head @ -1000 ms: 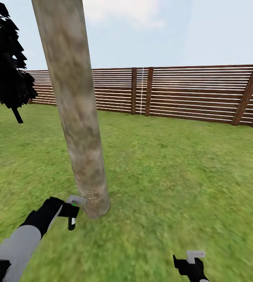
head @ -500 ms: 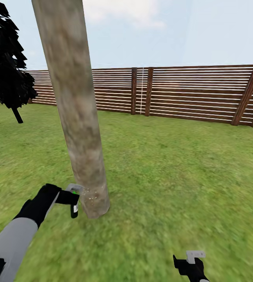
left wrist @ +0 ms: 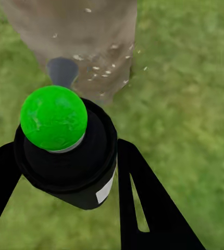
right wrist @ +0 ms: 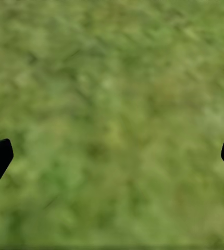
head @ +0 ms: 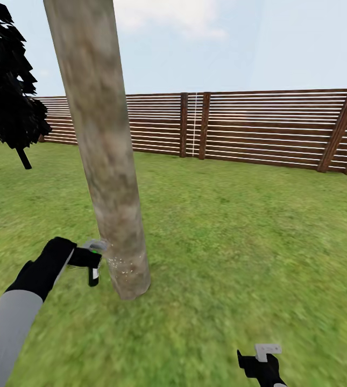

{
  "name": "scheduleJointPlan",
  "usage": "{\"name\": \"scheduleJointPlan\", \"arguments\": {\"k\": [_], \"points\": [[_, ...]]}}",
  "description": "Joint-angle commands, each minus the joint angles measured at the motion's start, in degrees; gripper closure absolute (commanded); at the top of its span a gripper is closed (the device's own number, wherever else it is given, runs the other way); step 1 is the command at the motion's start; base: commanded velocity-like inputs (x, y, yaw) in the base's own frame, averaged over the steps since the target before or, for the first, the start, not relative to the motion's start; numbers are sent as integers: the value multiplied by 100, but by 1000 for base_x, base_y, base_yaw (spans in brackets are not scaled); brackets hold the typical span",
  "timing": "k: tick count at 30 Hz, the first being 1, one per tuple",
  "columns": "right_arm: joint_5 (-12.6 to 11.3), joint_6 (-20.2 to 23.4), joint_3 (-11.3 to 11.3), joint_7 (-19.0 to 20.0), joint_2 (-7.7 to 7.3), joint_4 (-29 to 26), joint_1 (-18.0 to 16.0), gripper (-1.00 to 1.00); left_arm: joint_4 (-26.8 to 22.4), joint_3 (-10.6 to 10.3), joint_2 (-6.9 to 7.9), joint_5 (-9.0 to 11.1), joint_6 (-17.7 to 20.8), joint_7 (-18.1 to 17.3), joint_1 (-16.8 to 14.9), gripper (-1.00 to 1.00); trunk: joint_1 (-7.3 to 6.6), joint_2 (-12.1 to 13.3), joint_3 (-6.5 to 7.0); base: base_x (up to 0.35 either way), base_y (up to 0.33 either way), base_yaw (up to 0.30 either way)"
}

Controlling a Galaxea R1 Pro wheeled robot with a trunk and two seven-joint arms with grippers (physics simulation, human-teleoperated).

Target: In the garden, pick up the pesticide atomizer on the floor and spray pesticide onto both trees until each tree trunk is fully covered.

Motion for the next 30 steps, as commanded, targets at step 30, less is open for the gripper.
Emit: {"name": "scheduleJointPlan", "arguments": {"k": [30], "points": [[8, 0, 0, 0, 0, 5, 1, -100, -641, -388, 506, -61, 629, -483, -416, 100, 0, 0, 0, 0, 0, 0]]}}
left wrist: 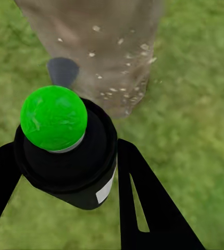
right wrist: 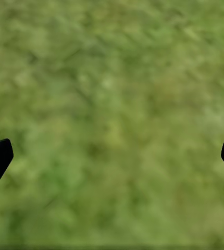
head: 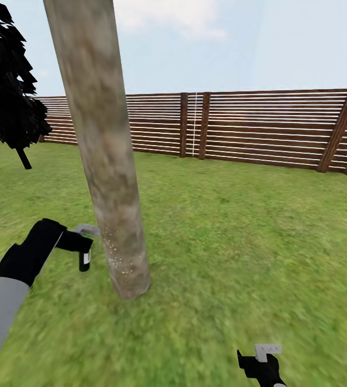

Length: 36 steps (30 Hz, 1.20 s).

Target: In the garden, pick up the pesticide atomizer on the floor and spray pesticide onto both trees until each tree trunk is fully covered.

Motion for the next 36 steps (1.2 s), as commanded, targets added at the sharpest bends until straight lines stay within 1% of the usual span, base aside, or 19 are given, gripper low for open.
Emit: {"name": "scheduleJointPlan", "arguments": {"k": [1, 5, 8, 10, 13, 15, 16, 17, 18, 20, 21, 22, 23, 25, 26, 27, 29, 31, 36], "points": [[0, 0, 0, 0, 0, 1, 0, -100, -5, 1, 23, 4, 24, 0, -157, 100, 0, 0, -1, 0, 0, 0], [0, 0, 0, 0, 0, 1, 0, -100, 5, -5, 57, 2, 29, -2, -270, 100, 0, 0, -1, 0, 0, 0], [0, 0, 0, 0, 0, 2, -1, -100, 67, -43, 43, -5, 1, 36, -196, 100, 0, 0, -1, 0, 0, 0], [0, 0, 0, 0, 0, 2, 0, -100, 123, -49, 37, -59, -11, 89, -178, 100, 0, 0, -1, 0, 0, 0], [0, 0, 0, 0, 0, 3, 0, -100, 1035, -41, 23, -125, -177, 162, -161, 100, 0, 0, -1, 0, 0, 0], [0, 0, 0, 0, 0, 4, 0, -100, 1497, -34, 9, -129, -597, 265, -161, 100, 0, 0, -1, 0, 0, 0], [0, 0, 0, 0, 0, 3, 0, -100, 1972, -12, -59, -107, -1040, 627, -160, 100, 0, 0, -1, 0, 0, 0], [0, 0, 0, 0, 0, 3, 0, -100, 2278, 1, -135, -84, -1227, 891, -160, 100, 0, 0, -1, 0, 0, 0], [0, 0, 0, 0, 0, 4, 0, -100, 2412, 4, -178, -77, -1319, 991, -160, 100, 0, 0, -1, 0, 0, 0], [0, 0, 0, 0, 0, 4, 0, -100, 2790, 15, -300, -66, -1678, 1134, -160, 100, 0, 0, -1, 0, 0, 0], [0, 0, 0, 0, 0, 1, 0, -100, 3171, 20, -401, -59, -1914, 1184, -160, 100, 0, 0, -1, 0, 0, 0], [13, 0, 3, 11, 0, -9, 0, -100, 3447, 43, -468, -7, -2067, 1266, -160, 100, 0, 0, -1, 0, 0, 0], [21, -4, 6, 14, 0, -11, 0, -100, 3551, 71, -512, 102, -2139, 1355, -160, 100, 0, 0, -1, 0, 0, 0], [31, -8, 12, 17, 0, -20, -1, -100, 3746, 130, -629, 530, -2248, 1955, -160, 100, 0, 0, -1, 0, 0, 0], [35, -8, 16, 18, 0, -21, -1, -100, 3889, 144, -693, 792, -2387, 2331, -135, 100, 0, 0, -1, 0, 0, 0], [40, -9, 17, 23, 0, -17, 0, -100, 4007, 148, -731, 911, -2602, 2467, -68, 100, 0, 0, -1, 0, 0, 0], [43, -9, 17, 25, 0, -14, 0, -100, 4084, 155, -760, 981, -2812, 2534, 7, 100, 0, 0, -1, 0, 0, 0], [44, -9, 18, 26, 0, -6, 0, -100, 4075, 159, -745, 1006, -2883, 2561, 212, 100, 0, 0, -1, 0, 0, 0], [60, -7, 18, 25, -3, -3, 0, -100, 4108, 167, -746, 1030, -2884, 2564, 265, 100, 0, 0, -1, 19, 0, 0]]}}
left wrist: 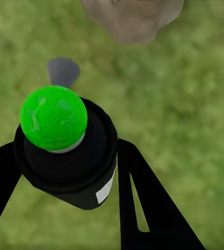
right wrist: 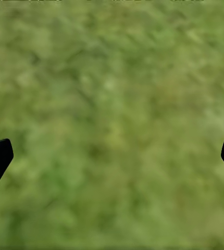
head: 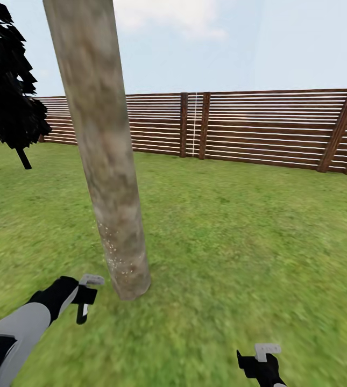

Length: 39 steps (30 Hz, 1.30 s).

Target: In the garden, pick up the pesticide atomizer on the floor and spray pesticide onto both trees until each tree trunk is fully covered.

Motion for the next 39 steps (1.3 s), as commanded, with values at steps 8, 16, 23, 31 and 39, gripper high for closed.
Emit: {"name": "scheduleJointPlan", "arguments": {"k": [8, 16, 23, 31, 39], "points": [[-16, 7, 0, -13, 2, 6, 0, -100, 56, -14, -34, 686, -28, 245, 251, 100, 0, 0, 0, 250, 18, 0], [-15, 7, 0, -16, -4, 6, 0, -100, 14, -51, -44, 675, -114, 540, 277, 100, 0, 0, 0, 137, 146, 0], [-12, 7, 0, -16, -5, 15, 0, -100, -650, -81, 115, 105, -26, 408, 149, 100, 0, 0, 0, 1, 1, 0], [-10, 7, 0, -16, -4, 15, 0, -100, -1993, -52, 420, -176, 1000, -201, 82, 100, 0, 0, 0, 0, 0, 0], [-10, 7, 0, -16, 0, 15, 0, -100, -2380, -26, 620, -140, 1409, -288, -232, 100, 0, 0, 0, 0, 0, 0]]}}
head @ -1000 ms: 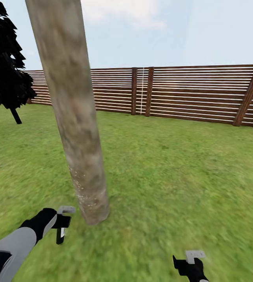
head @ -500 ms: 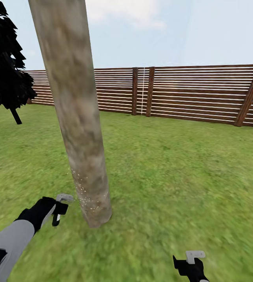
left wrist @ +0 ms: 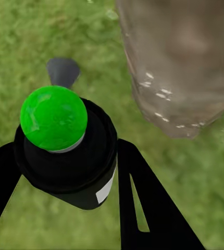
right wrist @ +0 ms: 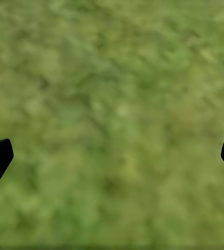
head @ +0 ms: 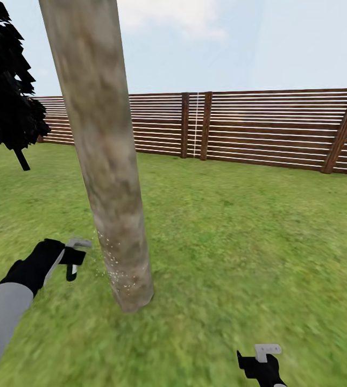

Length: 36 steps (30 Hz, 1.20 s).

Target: In the garden, pick up the pesticide atomizer on the floor and spray pesticide onto both trees until each tree trunk is fully covered.

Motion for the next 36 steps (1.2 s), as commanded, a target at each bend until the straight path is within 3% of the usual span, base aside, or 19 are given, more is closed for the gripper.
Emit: {"name": "scheduleJointPlan", "arguments": {"k": [1, 4, 9, 10, 12, 15, 17, 20, 21, 24, 28, 29, 31, 36], "points": [[2, 0, 0, 0, 1, 0, 0, -100, -1, 0, 3, 4, 85, -2, -79, 100, 0, 0, 0, 0, 0, 0], [0, 0, 0, 0, -1, 0, 0, -100, 4, 1, -4, 4, 146, -2, -180, 100, 0, 0, 0, 0, 0, 0], [0, 0, 0, 0, 2, 0, 0, -100, 349, 5, -25, 4, 29, 67, 36, 100, 0, 0, 0, 0, 0, 0], [1, 0, 0, 0, 2, 0, 0, -100, 462, 7, -30, 10, -60, 73, 114, 100, 0, 0, 0, 0, 0, 0], [2, 0, 0, 0, 1, 0, 0, -100, 1204, 16, -80, 67, -663, 107, 239, 100, 0, 0, 0, 0, 0, 0], [3, 0, 0, 0, 3, 0, 0, -100, 1897, 22, -142, 332, -1150, 120, 252, 100, 0, 0, 0, 0, 0, 0], [3, 0, 0, 0, 3, 0, 0, -100, 2390, 20, -291, 436, -1501, 302, 262, 100, 0, 0, 0, 0, 0, 0], [3, 0, 0, 0, 3, 0, 0, -100, 2653, 22, -524, 547, -1802, 954, 270, 100, 0, 0, 0, 0, 0, 0], [3, 0, 0, 0, 3, 0, 0, -100, 2696, 26, -643, 749, -1851, 1092, 276, 100, 0, 0, 0, 0, 0, 0], [-1, 0, 0, 2, 3, 0, 0, -100, 2706, 14, -745, 1051, -1939, 1194, 510, 100, 0, 0, 0, 0, 0, 0], [-6, 0, 0, 7, 5, -4, 0, -100, 2753, 11, -775, 1142, -1962, 1374, 662, 100, 0, 0, 0, 0, 0, 3], [-6, 0, 0, 8, 6, -2, 0, -100, 2753, 10, -849, 1152, -1970, 1381, 677, 100, 0, 0, 0, 0, 0, 97], [-6, 0, 0, 9, 11, -1, 0, -100, 2734, 10, -1146, 1134, -1996, 1416, 699, 100, 0, 0, 0, 0, -4, 226], [-6, -2, 0, 7, 12, -8, 0, -100, 2756, 8, -1264, 1154, -2330, 1488, 827, 100, 0, 0, 0, 0, -202, 122]]}}
